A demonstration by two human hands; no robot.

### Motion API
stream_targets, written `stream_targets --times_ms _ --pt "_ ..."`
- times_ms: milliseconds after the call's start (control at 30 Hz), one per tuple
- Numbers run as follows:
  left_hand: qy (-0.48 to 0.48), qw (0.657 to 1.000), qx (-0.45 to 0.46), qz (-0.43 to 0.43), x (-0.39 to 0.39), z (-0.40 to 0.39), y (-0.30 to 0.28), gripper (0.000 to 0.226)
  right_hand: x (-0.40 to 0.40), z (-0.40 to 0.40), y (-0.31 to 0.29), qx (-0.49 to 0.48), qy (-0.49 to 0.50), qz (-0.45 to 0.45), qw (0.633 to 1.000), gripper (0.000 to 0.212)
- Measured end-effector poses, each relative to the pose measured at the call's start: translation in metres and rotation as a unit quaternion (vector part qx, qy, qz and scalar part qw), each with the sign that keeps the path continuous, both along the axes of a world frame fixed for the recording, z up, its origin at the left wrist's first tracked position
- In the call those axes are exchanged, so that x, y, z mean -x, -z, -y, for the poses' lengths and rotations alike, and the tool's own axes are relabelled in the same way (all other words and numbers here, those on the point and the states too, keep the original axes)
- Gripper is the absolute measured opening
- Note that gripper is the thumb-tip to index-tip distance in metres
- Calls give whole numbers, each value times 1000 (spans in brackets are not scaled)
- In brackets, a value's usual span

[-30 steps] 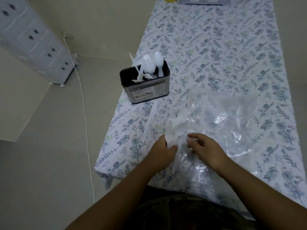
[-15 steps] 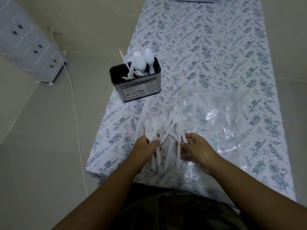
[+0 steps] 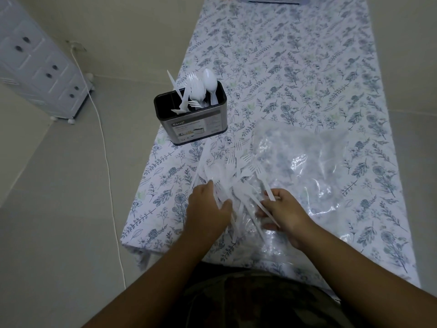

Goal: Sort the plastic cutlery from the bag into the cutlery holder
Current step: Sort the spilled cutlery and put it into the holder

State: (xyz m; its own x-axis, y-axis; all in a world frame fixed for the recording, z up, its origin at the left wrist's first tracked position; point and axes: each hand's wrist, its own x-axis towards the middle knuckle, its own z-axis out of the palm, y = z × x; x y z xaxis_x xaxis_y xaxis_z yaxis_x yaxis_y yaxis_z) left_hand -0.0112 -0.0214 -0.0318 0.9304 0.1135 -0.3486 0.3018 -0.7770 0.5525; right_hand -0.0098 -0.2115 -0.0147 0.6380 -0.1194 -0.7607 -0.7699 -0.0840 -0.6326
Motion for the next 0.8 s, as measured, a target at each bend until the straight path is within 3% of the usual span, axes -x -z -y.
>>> stream_targets --times_ms 133,200,267,367,467,600,700,800 --pt "14 997 -35 70 9 4 -3 41 3 -2 2 151 -132 66 977 22" --pt "17 998 -21 55 13 3 1 25 4 -1 6 288 -202 99 931 49" --pt "7 998 3 55 15 0 4 18 6 -3 2 384 -249 145 877 59" --pt "-16 998 19 60 15 -7 9 19 10 -10 2 428 -330 210 815 61" --pt "-38 997 28 56 15 -13 13 18 10 -13 7 446 -385 216 779 69" --pt "-48 996 44 61 19 -20 17 16 12 -14 9 436 -393 178 790 75" --pt "-53 996 53 56 20 -22 18 17 12 -16 9 431 -410 142 791 67" --pt "-51 995 58 57 20 -23 18 17 10 -12 9 371 -388 111 837 48"
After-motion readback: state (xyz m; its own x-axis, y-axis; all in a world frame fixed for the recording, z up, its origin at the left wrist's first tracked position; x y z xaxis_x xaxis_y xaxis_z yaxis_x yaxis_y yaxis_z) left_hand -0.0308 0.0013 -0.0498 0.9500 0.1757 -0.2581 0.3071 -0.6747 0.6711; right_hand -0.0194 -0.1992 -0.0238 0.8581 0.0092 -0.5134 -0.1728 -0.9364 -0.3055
